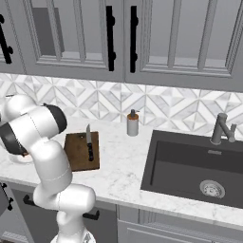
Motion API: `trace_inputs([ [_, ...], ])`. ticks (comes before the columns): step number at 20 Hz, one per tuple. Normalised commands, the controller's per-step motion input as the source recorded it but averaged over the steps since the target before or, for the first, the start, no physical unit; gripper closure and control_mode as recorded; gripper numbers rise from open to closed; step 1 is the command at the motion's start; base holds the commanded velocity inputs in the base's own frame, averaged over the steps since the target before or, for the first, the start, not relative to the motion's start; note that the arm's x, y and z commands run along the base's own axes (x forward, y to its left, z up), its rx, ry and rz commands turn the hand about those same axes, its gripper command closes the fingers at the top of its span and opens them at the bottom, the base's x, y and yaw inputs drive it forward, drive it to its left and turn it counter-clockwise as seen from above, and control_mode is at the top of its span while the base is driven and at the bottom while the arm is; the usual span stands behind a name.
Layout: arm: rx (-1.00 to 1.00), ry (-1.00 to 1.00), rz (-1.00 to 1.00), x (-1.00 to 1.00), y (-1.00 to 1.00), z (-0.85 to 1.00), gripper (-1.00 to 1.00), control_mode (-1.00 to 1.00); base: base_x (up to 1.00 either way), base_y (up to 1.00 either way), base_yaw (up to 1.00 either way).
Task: Pick up the knife from the drawer and place it on the cutting board. Then place the meat from the plate to the cutting board.
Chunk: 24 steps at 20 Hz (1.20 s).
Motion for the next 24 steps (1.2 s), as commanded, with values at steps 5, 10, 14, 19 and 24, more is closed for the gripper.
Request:
trace_inputs([
  [5,-0.04,0.01,0.04,0.15,0.10,-0.32,-1.00,-1.00,0.00,0.00,0.00],
  [10,-0.04,-0.07,0.06,0.25,0.21,-0.12,-1.00,-1.00,0.00,0.00,0.00],
  [14,0.00,-0.02,0.03,0.04,0.04,-0.25,-1.00,-1.00,0.00,0.00,0.00],
  [19,0.00,0.00,0.01,-0.04,-0.04,-0.34,-1.00,-1.00,0.00,0.00,0.00],
  [24,0.00,0.00,0.00,-0.08,-0.10,-0.19,-1.00,-1.00,0.00,0.00,0.00],
])
